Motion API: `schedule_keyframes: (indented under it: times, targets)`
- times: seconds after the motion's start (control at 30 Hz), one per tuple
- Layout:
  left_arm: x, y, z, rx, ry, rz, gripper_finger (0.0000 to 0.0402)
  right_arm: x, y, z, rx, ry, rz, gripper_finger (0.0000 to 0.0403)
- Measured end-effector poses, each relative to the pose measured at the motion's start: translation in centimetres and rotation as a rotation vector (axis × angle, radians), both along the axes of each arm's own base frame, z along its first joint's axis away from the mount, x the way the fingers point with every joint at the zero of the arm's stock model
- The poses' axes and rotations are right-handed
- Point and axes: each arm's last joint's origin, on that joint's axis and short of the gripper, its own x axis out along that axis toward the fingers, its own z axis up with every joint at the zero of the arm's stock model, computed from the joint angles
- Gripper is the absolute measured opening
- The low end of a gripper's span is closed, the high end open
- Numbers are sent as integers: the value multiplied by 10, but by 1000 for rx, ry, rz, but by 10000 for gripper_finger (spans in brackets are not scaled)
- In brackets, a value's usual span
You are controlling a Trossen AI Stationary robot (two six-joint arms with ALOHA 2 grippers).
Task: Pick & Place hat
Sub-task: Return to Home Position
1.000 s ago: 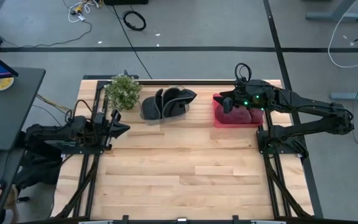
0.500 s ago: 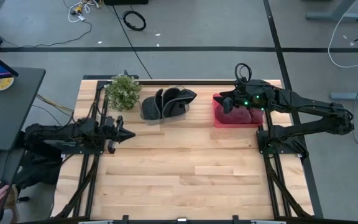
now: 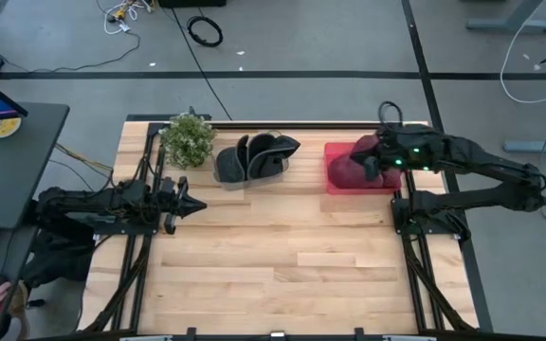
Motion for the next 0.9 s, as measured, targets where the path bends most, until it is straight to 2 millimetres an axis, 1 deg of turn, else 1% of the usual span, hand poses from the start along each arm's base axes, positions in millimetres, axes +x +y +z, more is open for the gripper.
schedule_keyframes:
  times: [0.03, 0.07, 0.2, 0.3, 0.4, 0.5, 0.7, 0.9]
  targets:
    - [0, 0, 0, 0, 0, 0, 3, -5, 2, 1, 2, -13, 0, 25]
    - [0, 0, 0, 0, -1, 1, 3, -10, 3, 1, 5, -36, 5, 14]
    - [0, 0, 1, 0, -8, 4, 3, -24, 14, -11, 24, -157, 54, 21]
    - [0, 0, 1, 0, -12, 5, 3, -29, 19, -30, 24, -265, 84, 5]
    - [0, 0, 1, 0, -13, 6, 3, -31, 23, -49, 43, -385, 113, 6]
    - [0, 0, 1, 0, -13, 6, 3, -36, 27, -63, 45, -490, 150, 3]
    - [0, 0, 1, 0, -14, 8, 3, -56, 34, -78, 51, -581, 244, 2]
    - [0, 0, 1, 0, -15, 8, 3, -73, 34, -88, -1, -657, 263, 1]
